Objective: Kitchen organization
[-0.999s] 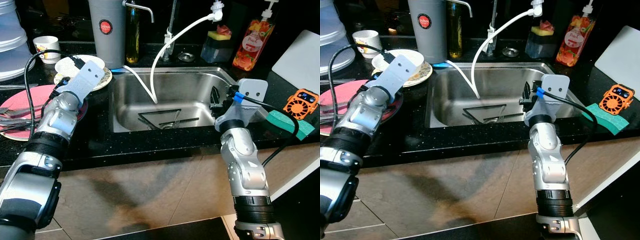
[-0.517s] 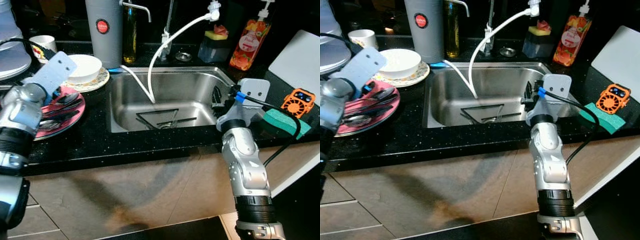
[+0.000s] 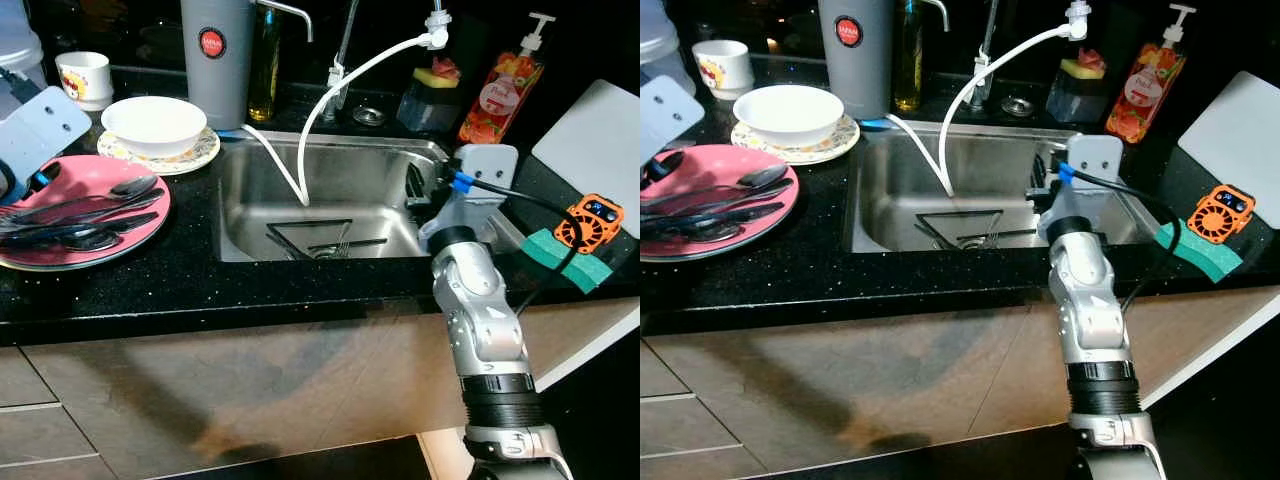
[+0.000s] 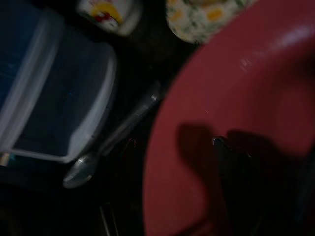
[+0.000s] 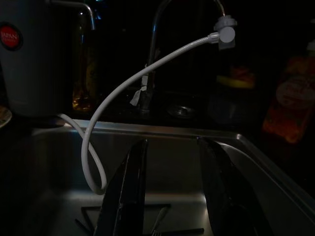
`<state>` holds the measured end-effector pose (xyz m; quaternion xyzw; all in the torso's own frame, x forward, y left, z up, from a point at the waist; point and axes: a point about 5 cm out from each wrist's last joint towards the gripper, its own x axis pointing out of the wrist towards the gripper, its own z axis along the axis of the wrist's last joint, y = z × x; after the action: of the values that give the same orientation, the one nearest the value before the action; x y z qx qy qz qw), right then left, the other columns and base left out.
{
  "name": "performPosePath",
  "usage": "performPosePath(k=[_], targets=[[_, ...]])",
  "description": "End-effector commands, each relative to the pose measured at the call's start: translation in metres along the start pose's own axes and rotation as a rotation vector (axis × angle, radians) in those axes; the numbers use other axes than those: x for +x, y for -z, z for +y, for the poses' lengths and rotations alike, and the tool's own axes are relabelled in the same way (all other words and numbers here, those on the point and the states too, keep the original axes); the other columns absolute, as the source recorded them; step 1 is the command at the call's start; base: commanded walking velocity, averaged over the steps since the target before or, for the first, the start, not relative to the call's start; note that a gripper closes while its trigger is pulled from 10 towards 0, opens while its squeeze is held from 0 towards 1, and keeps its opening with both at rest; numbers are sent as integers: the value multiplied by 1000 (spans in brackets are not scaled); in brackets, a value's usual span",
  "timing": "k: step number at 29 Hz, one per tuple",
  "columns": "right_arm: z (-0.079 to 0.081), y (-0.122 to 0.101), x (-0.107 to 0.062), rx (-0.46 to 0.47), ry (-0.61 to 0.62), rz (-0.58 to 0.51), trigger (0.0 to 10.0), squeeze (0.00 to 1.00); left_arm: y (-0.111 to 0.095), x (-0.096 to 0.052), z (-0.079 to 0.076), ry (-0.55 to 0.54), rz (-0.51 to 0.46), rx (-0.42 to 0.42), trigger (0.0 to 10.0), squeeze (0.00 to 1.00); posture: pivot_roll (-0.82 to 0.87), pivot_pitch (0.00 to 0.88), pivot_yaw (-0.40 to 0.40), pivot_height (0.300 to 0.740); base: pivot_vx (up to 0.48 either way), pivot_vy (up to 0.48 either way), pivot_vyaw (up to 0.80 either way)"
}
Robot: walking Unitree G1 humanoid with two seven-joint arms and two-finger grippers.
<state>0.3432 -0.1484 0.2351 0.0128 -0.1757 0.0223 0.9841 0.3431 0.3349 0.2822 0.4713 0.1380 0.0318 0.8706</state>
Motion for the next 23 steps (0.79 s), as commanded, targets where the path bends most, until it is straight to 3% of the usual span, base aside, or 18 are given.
performPosePath(k=[1,2,3,11,15,18,23], targets=[[-6,1,1,-7,12,4,10000,0,4,2,-10,51,35,38,10000,0,95,0,-162,740,0,0,0],[-6,1,1,-7,12,4,10000,0,4,2,-10,51,35,38,10000,0,95,0,-162,740,0,0,0],[-5,2,0,-4,12,5,10000,0,10,9,-30,114,71,44,10000,0,89,0,-153,740,0,0,0],[-7,4,-3,-3,27,5,10000,0,3,20,-63,207,44,50,10000,0,83,0,-141,740,0,0,0],[-10,2,-2,-10,32,0,10000,0,-16,20,-54,169,-21,30,10000,0,64,0,-137,740,0,0,0],[-10,2,-2,-11,32,-1,10000,0,-18,20,-51,161,-27,30,10000,0,64,0,-137,740,0,0,0],[-10,3,-2,-5,39,-4,10000,0,-32,12,-33,126,-74,70,10000,0,69,0,-130,740,0,0,0]])
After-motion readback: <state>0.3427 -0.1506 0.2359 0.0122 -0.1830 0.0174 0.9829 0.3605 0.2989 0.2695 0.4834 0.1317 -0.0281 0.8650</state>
